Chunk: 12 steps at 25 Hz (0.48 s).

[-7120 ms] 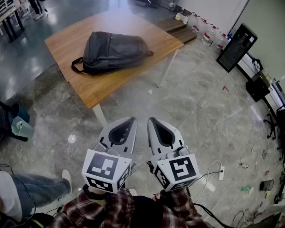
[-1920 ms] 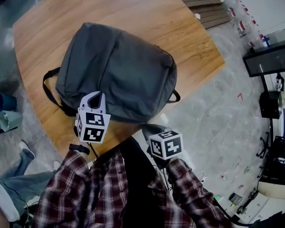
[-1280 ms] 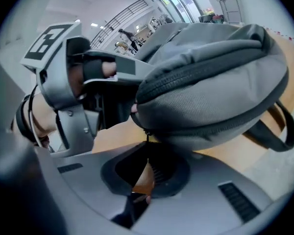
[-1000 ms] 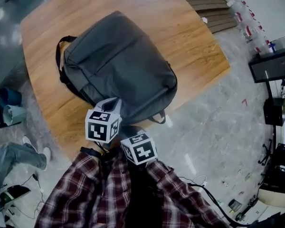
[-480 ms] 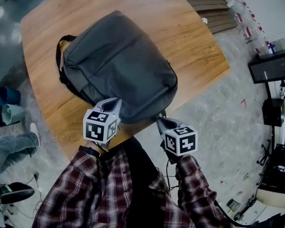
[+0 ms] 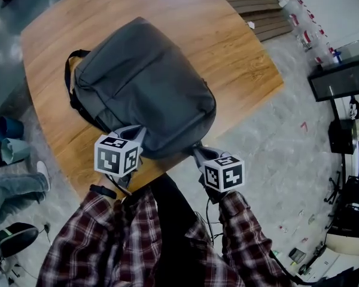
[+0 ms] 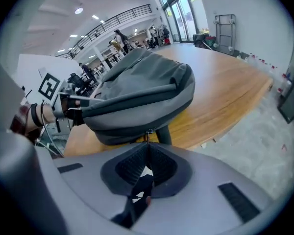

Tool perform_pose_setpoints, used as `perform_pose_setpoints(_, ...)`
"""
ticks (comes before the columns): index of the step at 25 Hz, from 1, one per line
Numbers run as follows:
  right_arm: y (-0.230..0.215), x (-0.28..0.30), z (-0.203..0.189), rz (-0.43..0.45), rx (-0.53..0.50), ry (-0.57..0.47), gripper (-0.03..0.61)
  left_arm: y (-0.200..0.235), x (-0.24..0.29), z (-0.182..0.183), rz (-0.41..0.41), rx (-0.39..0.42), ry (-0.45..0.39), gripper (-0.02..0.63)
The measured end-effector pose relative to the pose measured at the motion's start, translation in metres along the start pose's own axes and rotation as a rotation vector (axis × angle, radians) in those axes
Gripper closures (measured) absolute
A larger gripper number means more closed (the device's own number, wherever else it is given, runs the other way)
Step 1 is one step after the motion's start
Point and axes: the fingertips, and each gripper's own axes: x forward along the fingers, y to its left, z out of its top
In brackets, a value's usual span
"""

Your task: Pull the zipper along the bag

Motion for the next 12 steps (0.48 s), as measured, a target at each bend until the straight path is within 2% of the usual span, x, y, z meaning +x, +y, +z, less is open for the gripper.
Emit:
perform_pose_setpoints(2,0.021,0.003,-0.008,0.040,-0.017,0.011,0.561,0.008,-0.006,0.003,0.033,0.015,0.026,0.606)
perform_pose_setpoints(4,0.046,0.010,-0.016,0.081,-0.026,0.022,0.561,0.022,-0.018,0.011,0.113,0.025,0.018,0.606)
perform_pose_setpoints(7,0.085,0.026,-0.019,0.151,-0.020,0.026,0.561,0.036,-0.049,0.034,0.251,0.034,-0.072,0.606)
perform_pose_setpoints(8,0.097,0.031,-0.018,0.172,-0.019,0.027,0.561,0.032,-0.059,0.043,0.256,0.018,-0.114,0.606)
perform_pose_setpoints(10,0.118,0.041,-0.013,0.198,-0.024,0.026,0.561,0.014,-0.071,0.052,0.210,-0.015,-0.165,0.606)
perform_pose_setpoints(12,0.130,0.049,-0.008,0.206,-0.015,0.021,0.561,-0.001,-0.073,0.051,0.192,0.030,-0.151,0.606)
